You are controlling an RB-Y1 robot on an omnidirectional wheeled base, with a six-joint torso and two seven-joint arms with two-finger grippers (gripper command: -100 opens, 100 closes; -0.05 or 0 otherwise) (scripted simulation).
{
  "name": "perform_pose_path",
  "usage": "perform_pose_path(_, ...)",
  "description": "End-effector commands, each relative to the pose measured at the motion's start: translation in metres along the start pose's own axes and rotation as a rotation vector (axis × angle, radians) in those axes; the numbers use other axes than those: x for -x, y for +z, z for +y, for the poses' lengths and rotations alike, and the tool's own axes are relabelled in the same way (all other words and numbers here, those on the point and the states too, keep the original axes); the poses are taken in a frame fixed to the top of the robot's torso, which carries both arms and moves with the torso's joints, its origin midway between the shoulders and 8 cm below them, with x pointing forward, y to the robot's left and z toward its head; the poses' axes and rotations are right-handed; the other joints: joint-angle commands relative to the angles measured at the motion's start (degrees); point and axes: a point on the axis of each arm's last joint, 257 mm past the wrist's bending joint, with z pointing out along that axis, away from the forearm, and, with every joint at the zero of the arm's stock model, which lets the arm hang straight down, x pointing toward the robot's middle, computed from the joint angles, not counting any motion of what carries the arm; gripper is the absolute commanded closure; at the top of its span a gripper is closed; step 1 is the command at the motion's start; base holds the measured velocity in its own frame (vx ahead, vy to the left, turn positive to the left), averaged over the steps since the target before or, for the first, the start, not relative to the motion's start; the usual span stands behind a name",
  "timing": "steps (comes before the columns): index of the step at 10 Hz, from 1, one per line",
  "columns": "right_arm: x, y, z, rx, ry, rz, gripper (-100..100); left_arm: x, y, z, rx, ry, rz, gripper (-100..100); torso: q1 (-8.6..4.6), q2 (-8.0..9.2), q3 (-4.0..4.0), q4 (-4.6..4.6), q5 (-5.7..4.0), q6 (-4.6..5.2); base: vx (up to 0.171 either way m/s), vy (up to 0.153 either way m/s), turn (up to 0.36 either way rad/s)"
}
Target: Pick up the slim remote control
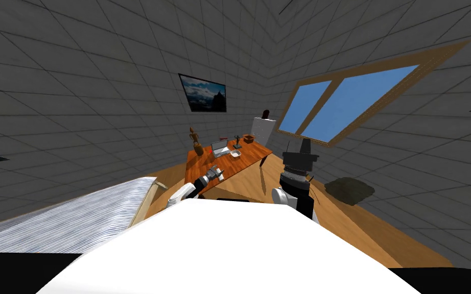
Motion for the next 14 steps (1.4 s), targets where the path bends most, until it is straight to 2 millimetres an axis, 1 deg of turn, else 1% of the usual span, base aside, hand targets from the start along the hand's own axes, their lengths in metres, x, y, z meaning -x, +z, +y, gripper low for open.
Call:
perform_pose_path(1, 0.000, 0.000, 0.000, 0.000, 0.000, 0.000, 0, -0.020, -0.002, 0.000, -0.013, 0.052, 0.051, -100, 0.00, 0.00, 0.00, 0.00, 0.00, 0.00, -0.002, 0.019, -0.263)
perform_pose_path(2, 0.000, 0.000, 0.000, 0.000, 0.000, 0.000, 0, -0.032, -0.002, -0.003, -0.044, 0.113, 0.087, -100, 0.03, 0.01, 0.00, 0.00, 0.01, -0.05, -0.004, 0.018, -0.391)
perform_pose_path(3, 0.000, 0.000, 0.000, 0.000, 0.000, 0.000, 0, -0.049, -0.007, 0.000, -0.042, 0.132, 0.128, -100, 0.03, 0.00, 0.00, 0.00, 0.01, 0.00, 0.000, 0.023, -0.227)
perform_pose_path(4, 0.000, 0.000, 0.000, 0.000, 0.000, 0.000, 0, -0.052, -0.008, 0.001, -0.040, 0.132, 0.135, -100, 0.06, 0.00, 0.00, 0.00, 0.01, -0.07, 0.001, 0.015, 0.011)
perform_pose_path(5, 0.000, 0.000, 0.000, 0.000, 0.000, 0.000, 0, -0.070, -0.011, 0.000, -0.072, 0.197, 0.184, -100, 0.04, -0.01, -0.01, -0.01, 0.01, -0.09, 0.000, 0.011, -0.327)
perform_pose_path(6, 0.000, 0.000, 0.000, 0.000, 0.000, 0.000, 0, -0.084, -0.017, 0.003, -0.070, 0.209, 0.219, -100, 0.02, -0.02, -0.01, 0.00, 0.00, -0.01, 0.001, 0.021, -0.271)
perform_pose_path(7, 0.000, 0.000, 0.000, 0.000, 0.000, 0.000, 0, -0.102, -0.023, 0.004, -0.099, 0.260, 0.267, -100, 0.05, -0.02, -0.01, -0.01, 0.01, -0.07, 0.003, 0.020, -0.387)
perform_pose_path(8, 0.000, 0.000, 0.000, 0.000, 0.000, 0.000, 0, -0.114, -0.029, 0.007, -0.101, 0.278, 0.299, -100, 0.05, -0.03, -0.01, -0.01, 0.01, -0.02, 0.003, 0.025, -0.223)
perform_pose_path(9, 0.000, 0.000, 0.000, 0.000, 0.000, 0.000, 0, -0.115, -0.029, 0.006, -0.104, 0.285, 0.302, -100, 0.06, -0.03, -0.02, -0.01, 0.01, -0.08, 0.002, 0.012, 0.020)
perform_pose_path(10, 0.000, 0.000, 0.000, 0.000, 0.000, 0.000, 0, -0.139, -0.040, 0.010, -0.132, 0.337, 0.365, -100, 0.02, -0.02, -0.01, -0.01, 0.00, -0.11, 0.006, 0.006, -0.370)
perform_pose_path(11, 0.000, 0.000, 0.000, 0.000, 0.000, 0.000, 0, -0.145, -0.043, 0.011, -0.138, 0.354, 0.383, -100, 0.01, -0.04, -0.02, -0.01, 0.00, -0.02, 0.003, 0.020, -0.238)
perform_pose_path(12, 0.000, 0.000, 0.000, 0.000, 0.000, 0.000, 0, -0.163, -0.053, 0.014, -0.167, 0.399, 0.435, -100, 0.04, -0.03, -0.02, -0.01, 0.00, -0.09, 0.009, 0.021, -0.365)
perform_pose_path(13, 0.000, 0.000, 0.000, 0.000, 0.000, 0.000, 0, -0.172, -0.059, 0.016, -0.174, 0.417, 0.460, -100, 0.06, -0.05, -0.03, -0.01, 0.01, -0.04, 0.008, 0.025, -0.196)
perform_pose_path(14, 0.000, 0.000, 0.000, 0.000, 0.000, 0.000, 0, -0.173, -0.059, 0.016, -0.179, 0.428, 0.465, -100, 0.07, -0.05, -0.03, -0.01, 0.01, -0.10, 0.003, 0.013, 0.020)
